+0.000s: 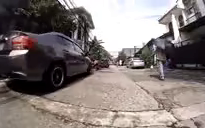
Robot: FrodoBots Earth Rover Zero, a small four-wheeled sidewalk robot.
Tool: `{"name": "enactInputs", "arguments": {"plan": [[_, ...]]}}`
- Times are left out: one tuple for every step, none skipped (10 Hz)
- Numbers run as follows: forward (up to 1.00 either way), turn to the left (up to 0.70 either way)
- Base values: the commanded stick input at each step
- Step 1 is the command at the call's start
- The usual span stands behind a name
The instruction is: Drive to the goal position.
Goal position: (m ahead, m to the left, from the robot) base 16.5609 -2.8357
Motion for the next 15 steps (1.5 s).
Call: {"name": "enactInputs", "arguments": {"plan": [[0.7,0.0],[0.7,0.0],[0.7,0.0],[0.7,0.0],[0.7,0.0],[0.7,0.0],[0.7,0.0],[0.7,0.0],[0.7,0.0],[0.7,0.0],[0.7,0.0],[0.7,0.0],[0.7,0.0],[0.7,0.0],[0.7,-0.1]]}}
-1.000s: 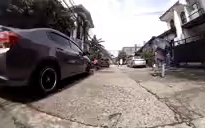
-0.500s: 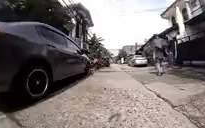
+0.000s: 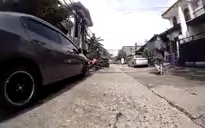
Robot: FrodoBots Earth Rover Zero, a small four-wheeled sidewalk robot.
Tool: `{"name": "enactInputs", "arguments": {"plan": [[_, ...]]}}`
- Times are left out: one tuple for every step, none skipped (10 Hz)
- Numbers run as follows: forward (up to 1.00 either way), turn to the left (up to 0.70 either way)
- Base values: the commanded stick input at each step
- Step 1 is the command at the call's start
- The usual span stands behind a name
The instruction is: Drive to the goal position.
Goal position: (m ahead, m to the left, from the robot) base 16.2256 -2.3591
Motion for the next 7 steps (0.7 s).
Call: {"name": "enactInputs", "arguments": {"plan": [[0.7,-0.18],[0.7,-0.02],[0.7,0.0],[0.7,0.0],[0.7,0.0],[0.7,0.0],[0.7,0.0]]}}
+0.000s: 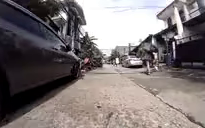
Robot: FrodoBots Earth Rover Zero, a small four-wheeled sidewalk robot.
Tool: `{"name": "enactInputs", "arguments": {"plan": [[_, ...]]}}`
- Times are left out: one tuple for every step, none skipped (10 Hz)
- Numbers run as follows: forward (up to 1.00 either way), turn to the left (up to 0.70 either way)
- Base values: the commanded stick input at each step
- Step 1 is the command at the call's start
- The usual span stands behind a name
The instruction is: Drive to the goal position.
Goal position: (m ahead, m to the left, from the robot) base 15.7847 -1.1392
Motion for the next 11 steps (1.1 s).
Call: {"name": "enactInputs", "arguments": {"plan": [[0.7,0.0],[0.7,0.0],[0.7,0.0],[0.7,0.0],[0.7,0.0],[0.7,0.0],[0.7,0.0],[0.7,0.0],[0.7,0.0],[0.7,0.0],[0.7,0.0]]}}
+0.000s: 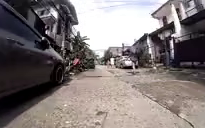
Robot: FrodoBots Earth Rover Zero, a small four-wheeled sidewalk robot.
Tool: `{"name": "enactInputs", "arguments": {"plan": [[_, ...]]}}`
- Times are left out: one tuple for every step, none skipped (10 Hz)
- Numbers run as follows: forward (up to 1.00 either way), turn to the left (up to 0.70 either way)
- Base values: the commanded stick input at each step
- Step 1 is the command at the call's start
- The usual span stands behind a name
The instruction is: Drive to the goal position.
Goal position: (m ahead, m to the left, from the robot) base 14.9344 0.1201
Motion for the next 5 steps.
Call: {"name": "enactInputs", "arguments": {"plan": [[0.7,0.0],[0.7,0.0],[0.7,0.0],[0.7,0.0],[0.7,0.0]]}}
